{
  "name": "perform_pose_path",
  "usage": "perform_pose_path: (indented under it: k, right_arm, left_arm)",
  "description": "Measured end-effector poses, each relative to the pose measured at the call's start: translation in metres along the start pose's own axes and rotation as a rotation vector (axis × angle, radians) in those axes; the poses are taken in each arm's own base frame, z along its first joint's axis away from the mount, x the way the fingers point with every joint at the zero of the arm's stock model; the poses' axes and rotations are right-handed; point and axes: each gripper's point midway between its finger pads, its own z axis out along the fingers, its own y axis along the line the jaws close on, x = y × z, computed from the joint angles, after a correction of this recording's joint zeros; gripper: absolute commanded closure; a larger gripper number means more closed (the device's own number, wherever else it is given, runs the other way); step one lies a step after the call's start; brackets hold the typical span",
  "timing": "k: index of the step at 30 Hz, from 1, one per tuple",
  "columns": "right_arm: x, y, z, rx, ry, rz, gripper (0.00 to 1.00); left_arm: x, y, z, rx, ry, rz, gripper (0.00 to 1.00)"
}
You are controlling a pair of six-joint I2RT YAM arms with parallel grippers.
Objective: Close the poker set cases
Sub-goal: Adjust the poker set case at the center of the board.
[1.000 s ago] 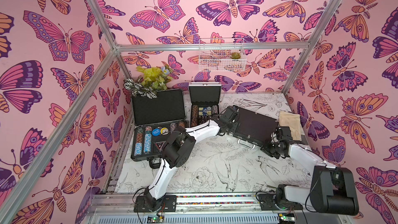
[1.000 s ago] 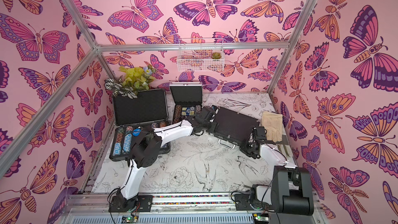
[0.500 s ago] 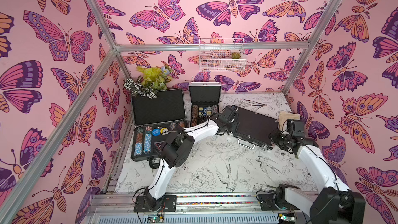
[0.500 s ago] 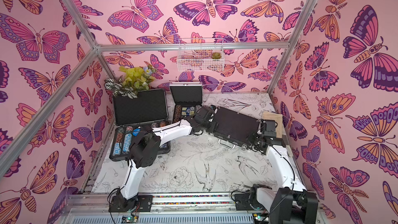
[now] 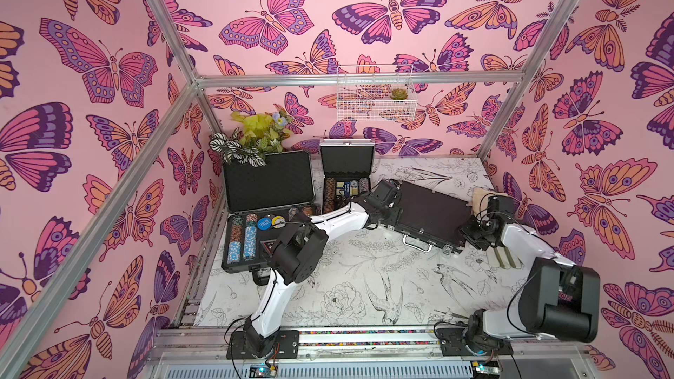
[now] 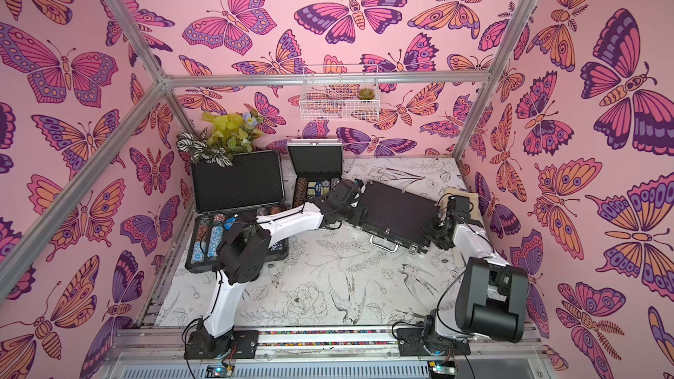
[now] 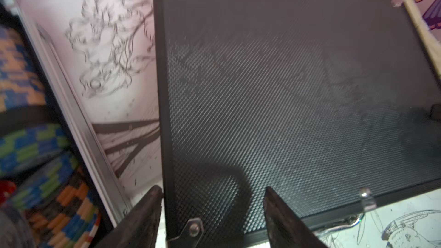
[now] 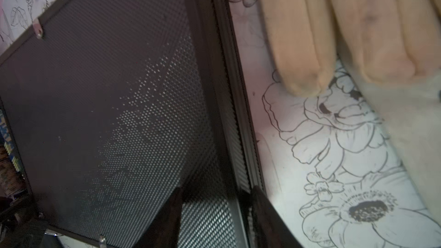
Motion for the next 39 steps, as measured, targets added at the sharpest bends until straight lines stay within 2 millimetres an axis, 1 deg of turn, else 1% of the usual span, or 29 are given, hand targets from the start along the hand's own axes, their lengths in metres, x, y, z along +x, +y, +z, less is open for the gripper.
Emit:
perform_pose_path:
  k: [6, 12, 16, 23, 26, 29, 31, 33, 37, 39]
  right_arm:
    - [-0.019, 0.007, 0.008, -0.017, 0.005, -0.015, 0.58]
    - [-0.044, 0.022, 0.022, -0.024, 0.000, -0.042, 0.58]
    - [-0.055, 0.034, 0.030, -0.027, 0.004, -0.066, 0.57]
    - [-0.068, 0.058, 0.044, -0.051, 0.005, -0.118, 0.56]
    - [-0.072, 0.066, 0.047, -0.054, 0.006, -0.133, 0.52]
    - [-0.071, 0.068, 0.047, -0.037, -0.002, -0.141, 0.47]
    - [-0.070, 0.069, 0.040, -0.028, -0.014, -0.141, 0.45]
    - [-0.066, 0.069, 0.026, -0.027, -0.038, -0.131, 0.43]
    - [-0.053, 0.080, -0.022, -0.086, -0.122, -0.111, 0.40]
    - [-0.048, 0.083, -0.038, -0.123, -0.164, -0.088, 0.37]
  left_arm:
    - [0.002, 0.000, 0.000, 0.018, 0.007, -0.020, 0.33]
    - [0.003, 0.000, -0.001, 0.024, 0.014, -0.027, 0.33]
    - [0.003, 0.002, -0.002, 0.020, 0.015, -0.036, 0.33]
    - [0.008, 0.007, -0.008, 0.002, 0.027, -0.060, 0.33]
    - [0.010, 0.008, -0.011, -0.003, 0.036, -0.069, 0.33]
    - [0.011, 0.008, -0.011, -0.005, 0.037, -0.072, 0.33]
    - [0.011, 0.008, -0.012, -0.005, 0.037, -0.073, 0.33]
    - [0.011, 0.008, -0.012, -0.005, 0.037, -0.074, 0.34]
    - [0.012, 0.006, -0.012, -0.002, 0.039, -0.070, 0.33]
    - [0.013, 0.004, -0.012, 0.001, 0.040, -0.068, 0.33]
